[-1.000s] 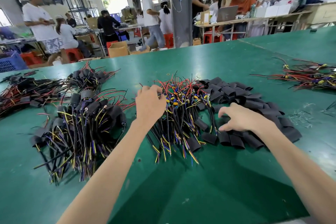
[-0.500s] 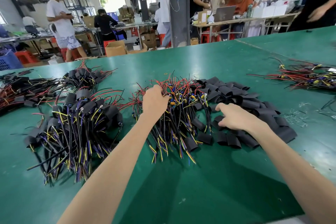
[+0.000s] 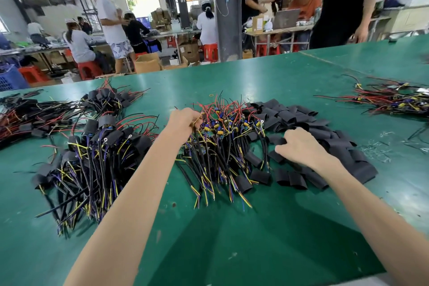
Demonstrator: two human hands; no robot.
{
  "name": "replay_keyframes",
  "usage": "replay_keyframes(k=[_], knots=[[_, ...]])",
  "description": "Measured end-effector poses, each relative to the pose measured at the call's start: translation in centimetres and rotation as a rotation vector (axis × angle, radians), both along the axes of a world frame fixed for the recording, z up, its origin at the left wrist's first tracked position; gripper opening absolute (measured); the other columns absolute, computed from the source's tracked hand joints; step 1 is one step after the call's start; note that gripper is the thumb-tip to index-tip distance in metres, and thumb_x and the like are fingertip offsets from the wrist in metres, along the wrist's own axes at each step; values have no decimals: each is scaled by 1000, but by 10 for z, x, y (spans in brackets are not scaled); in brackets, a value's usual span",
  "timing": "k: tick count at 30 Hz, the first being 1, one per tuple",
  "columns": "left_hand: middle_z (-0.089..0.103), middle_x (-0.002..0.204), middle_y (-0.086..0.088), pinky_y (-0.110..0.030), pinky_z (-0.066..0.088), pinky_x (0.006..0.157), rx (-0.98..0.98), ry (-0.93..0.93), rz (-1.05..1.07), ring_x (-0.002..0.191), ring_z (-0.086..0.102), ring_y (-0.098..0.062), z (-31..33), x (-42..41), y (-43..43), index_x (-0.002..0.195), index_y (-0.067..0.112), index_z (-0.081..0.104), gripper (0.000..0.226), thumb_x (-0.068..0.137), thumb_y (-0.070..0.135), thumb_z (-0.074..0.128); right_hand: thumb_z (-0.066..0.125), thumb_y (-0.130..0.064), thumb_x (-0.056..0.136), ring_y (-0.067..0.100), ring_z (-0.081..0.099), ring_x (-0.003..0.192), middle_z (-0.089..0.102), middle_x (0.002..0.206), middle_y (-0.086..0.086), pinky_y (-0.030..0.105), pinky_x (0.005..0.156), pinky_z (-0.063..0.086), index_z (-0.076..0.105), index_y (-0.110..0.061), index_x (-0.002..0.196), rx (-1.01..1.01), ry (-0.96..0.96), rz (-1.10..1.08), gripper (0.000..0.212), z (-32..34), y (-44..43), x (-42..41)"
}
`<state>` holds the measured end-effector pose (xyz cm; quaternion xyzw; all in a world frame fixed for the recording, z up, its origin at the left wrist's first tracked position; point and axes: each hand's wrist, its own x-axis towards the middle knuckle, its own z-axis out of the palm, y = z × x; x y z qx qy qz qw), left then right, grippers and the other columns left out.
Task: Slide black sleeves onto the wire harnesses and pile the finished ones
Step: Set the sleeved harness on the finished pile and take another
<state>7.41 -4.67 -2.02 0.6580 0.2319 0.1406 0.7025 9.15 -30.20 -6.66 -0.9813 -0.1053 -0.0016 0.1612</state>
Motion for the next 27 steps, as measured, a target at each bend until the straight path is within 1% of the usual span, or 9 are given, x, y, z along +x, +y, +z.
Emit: replay_keyframes(k=[4,6,8,11,14,17,20,23,27], knots=[[38,71,-7,-13,18,28,103,155,-100,24,28,-4,4,-5,12,77,-1,45,18,92,-11,41,53,-21,85,28,41,78,38,81,10,32,58,26,32,-10,64,65,-73,6,32,0,2,-1],[35,67,-5,-13,17,30,272,279,-164,27,24,-4,4,-8,17,90,-5,49,4,90,-9,49,53,-23,86,29,43,80,42,90,12,32,63,30,39,-7,72,77,-89,11,25,-1,3,-1],[32,65,-3,-14,18,31,407,392,-212,35,25,-7,3,-9,21,102,-4,52,12,91,-3,54,53,-24,86,30,45,83,43,97,13,32,68,33,45,-4,81,84,-95,14,23,-1,5,-1],[38,70,-5,-13,22,33,410,416,-278,50,29,-9,8,-13,20,90,1,55,5,94,1,52,54,-26,87,30,46,87,44,101,14,32,70,33,49,-2,90,97,-111,8,25,-2,6,-1],[44,70,-7,-12,29,31,400,321,-274,49,38,-8,19,-17,17,83,5,52,18,98,2,43,55,-26,87,33,49,97,46,107,16,35,77,37,54,1,101,118,-143,-6,30,-4,7,0],[52,72,-12,-12,32,32,327,94,-203,32,44,-2,35,-23,13,77,6,48,24,99,2,41,57,-26,86,34,50,97,47,105,15,34,77,36,55,1,100,169,-175,-10,31,-3,9,-1],[59,78,-9,-17,37,37,230,-200,-94,35,47,-4,47,-28,2,92,3,48,14,102,8,39,57,-26,86,33,51,92,47,100,13,31,72,33,52,-2,89,221,-206,-1,24,-3,10,-3],[65,82,-4,-18,32,38,157,-339,-29,37,44,-6,60,-38,-10,101,9,47,15,104,13,33,59,-26,86,32,50,93,47,99,11,29,71,30,54,-4,92,287,-238,2,23,-2,13,-5],[56,72,3,-12,19,33,394,-331,-97,33,29,0,84,-59,-20,88,20,57,27,102,20,34,60,-28,86,24,47,89,46,98,6,27,73,30,57,-5,108,359,-258,24,32,-1,17,-6]])
